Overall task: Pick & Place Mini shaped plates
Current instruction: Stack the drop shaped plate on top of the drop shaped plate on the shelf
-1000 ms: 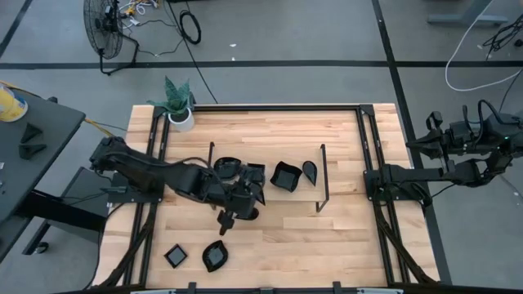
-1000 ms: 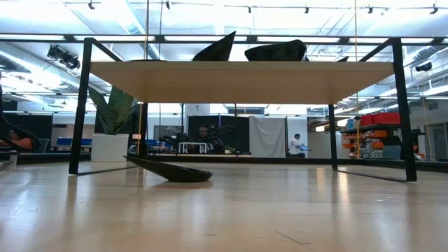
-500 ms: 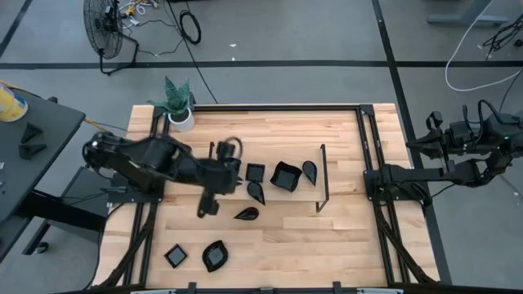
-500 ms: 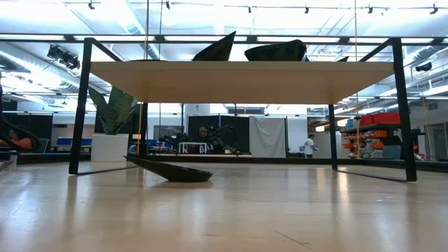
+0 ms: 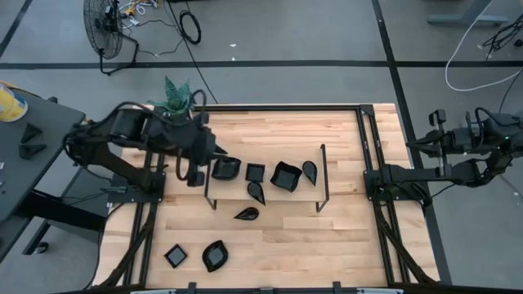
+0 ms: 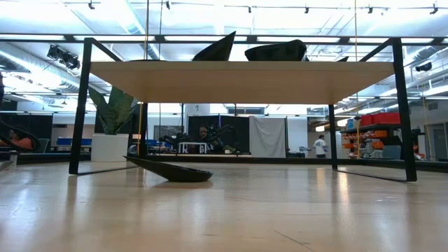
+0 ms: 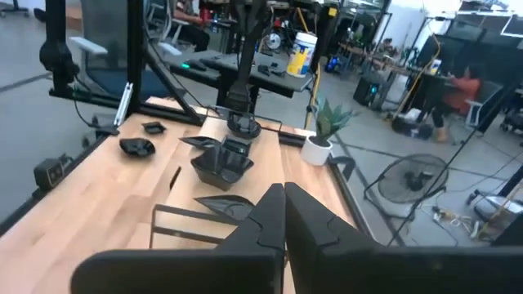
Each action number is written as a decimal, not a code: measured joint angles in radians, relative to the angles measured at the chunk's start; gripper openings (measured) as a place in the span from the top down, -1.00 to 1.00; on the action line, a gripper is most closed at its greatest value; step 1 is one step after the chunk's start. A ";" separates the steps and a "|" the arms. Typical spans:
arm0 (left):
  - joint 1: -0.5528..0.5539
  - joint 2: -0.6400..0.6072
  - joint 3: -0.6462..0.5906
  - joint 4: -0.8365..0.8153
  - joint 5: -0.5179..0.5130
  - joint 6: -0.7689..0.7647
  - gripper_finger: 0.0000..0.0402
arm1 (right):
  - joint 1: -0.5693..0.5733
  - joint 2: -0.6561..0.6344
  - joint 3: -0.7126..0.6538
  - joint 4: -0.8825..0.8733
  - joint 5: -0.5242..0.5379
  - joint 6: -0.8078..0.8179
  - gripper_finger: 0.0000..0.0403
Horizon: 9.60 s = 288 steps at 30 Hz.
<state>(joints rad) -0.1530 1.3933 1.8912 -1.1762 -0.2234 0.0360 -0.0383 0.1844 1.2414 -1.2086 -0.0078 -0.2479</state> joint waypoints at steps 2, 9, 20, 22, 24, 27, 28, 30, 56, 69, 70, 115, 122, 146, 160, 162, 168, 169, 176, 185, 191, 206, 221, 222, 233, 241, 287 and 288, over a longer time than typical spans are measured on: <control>0.014 -0.008 0.000 0.005 0.000 -0.005 0.79 | 0.000 0.000 0.000 0.001 0.000 0.002 0.97; 0.040 0.000 0.000 0.063 0.048 -0.045 0.79 | 0.000 0.000 0.000 0.020 0.000 -0.005 0.97; 0.067 -0.048 -0.308 0.392 0.090 -0.095 0.79 | 0.000 0.000 -0.026 0.238 0.000 0.328 0.97; 0.067 -0.047 -0.342 0.422 0.094 -0.103 0.80 | 0.000 0.000 -0.035 0.279 0.000 0.391 0.97; 0.067 -0.055 -0.364 0.429 0.096 -0.106 0.81 | 0.000 0.000 -0.038 0.327 0.000 0.392 0.97; 0.067 -0.069 -0.402 0.437 0.095 -0.127 0.82 | 0.000 0.000 -0.038 0.394 0.000 0.381 0.97; 0.067 -0.074 -0.419 0.445 0.098 -0.132 0.83 | 0.000 0.000 -0.038 0.418 0.000 0.392 0.97; 0.067 -0.093 -0.459 0.498 0.109 -0.139 0.84 | 0.000 0.000 -0.038 0.481 0.000 0.440 0.97; 0.054 -0.466 -0.734 0.566 0.060 -0.240 0.92 | 0.000 0.335 -0.394 1.246 -0.008 0.597 0.95; 0.054 -0.522 -0.738 0.546 0.060 -0.235 0.92 | 0.034 0.672 -0.267 1.252 -0.011 0.443 0.33; 0.054 -0.523 -0.737 0.549 0.060 -0.235 0.92 | 0.045 0.688 -0.253 1.251 -0.012 0.420 0.27; 0.053 -0.526 -0.737 0.489 0.060 -0.288 0.92 | 0.259 1.152 0.179 0.754 0.406 -0.564 -0.61; 0.054 -0.526 -0.737 0.489 0.060 -0.288 0.92 | 0.262 1.200 0.334 0.526 0.326 -0.560 -0.61; 0.054 -0.526 -0.737 0.490 0.060 -0.287 0.92 | 0.281 1.425 0.461 0.389 0.148 -0.863 -0.57; 0.054 -0.525 -0.737 0.491 0.060 -0.260 0.92 | 0.310 1.547 0.461 0.344 0.119 -0.921 -0.37; 0.054 -0.525 -0.737 0.491 0.060 -0.260 0.92 | 0.310 1.562 0.461 0.342 0.120 -0.921 -0.35; 0.054 -0.525 -0.737 0.491 0.060 -0.259 0.92 | 0.309 1.603 0.460 0.339 0.120 -0.921 -0.35; 0.054 -0.525 -0.737 0.491 0.060 -0.259 0.92 | 0.309 1.608 0.461 0.338 0.121 -0.921 -0.35; 0.053 -0.525 -0.737 0.491 0.060 -0.257 0.92 | 0.298 1.638 0.460 0.341 0.123 -0.924 -0.35; 0.054 -0.525 -0.737 0.491 0.060 -0.257 0.92 | 0.268 1.658 0.460 0.341 0.124 -0.950 -0.35; 0.054 -0.525 -0.737 0.491 0.060 -0.252 0.92 | 0.257 1.664 0.460 0.341 0.123 -0.953 -0.35; 0.053 -0.525 -0.737 0.491 0.063 -0.249 0.92 | 0.256 1.669 0.423 0.367 0.123 -0.965 -0.30; 0.054 -0.525 -0.737 0.491 0.063 -0.249 0.92 | 0.256 1.669 0.423 0.367 0.123 -0.968 0.27; 0.053 -0.525 -0.737 0.491 0.063 -0.249 0.92 | 0.256 1.669 0.423 0.367 0.123 -0.968 0.30; 0.054 -0.525 -0.737 0.491 0.061 -0.250 0.92 | 0.279 1.669 0.423 0.367 0.096 -0.991 0.61; 0.054 -0.525 -0.737 0.491 0.060 -0.251 0.92 | 0.285 1.669 0.423 0.385 0.096 -0.991 0.79; 0.054 -0.525 -0.737 0.492 0.060 -0.252 0.92 | 0.429 1.463 0.435 0.152 0.237 -0.632 1.00; 0.054 -0.526 -0.737 0.492 0.060 -0.252 0.92 | 0.431 1.454 0.435 0.120 0.238 -0.625 1.00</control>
<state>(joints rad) -0.0994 0.8677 1.1545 -0.6846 -0.1638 -0.2161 0.3929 1.6385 1.6760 -1.0889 0.2302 -0.8729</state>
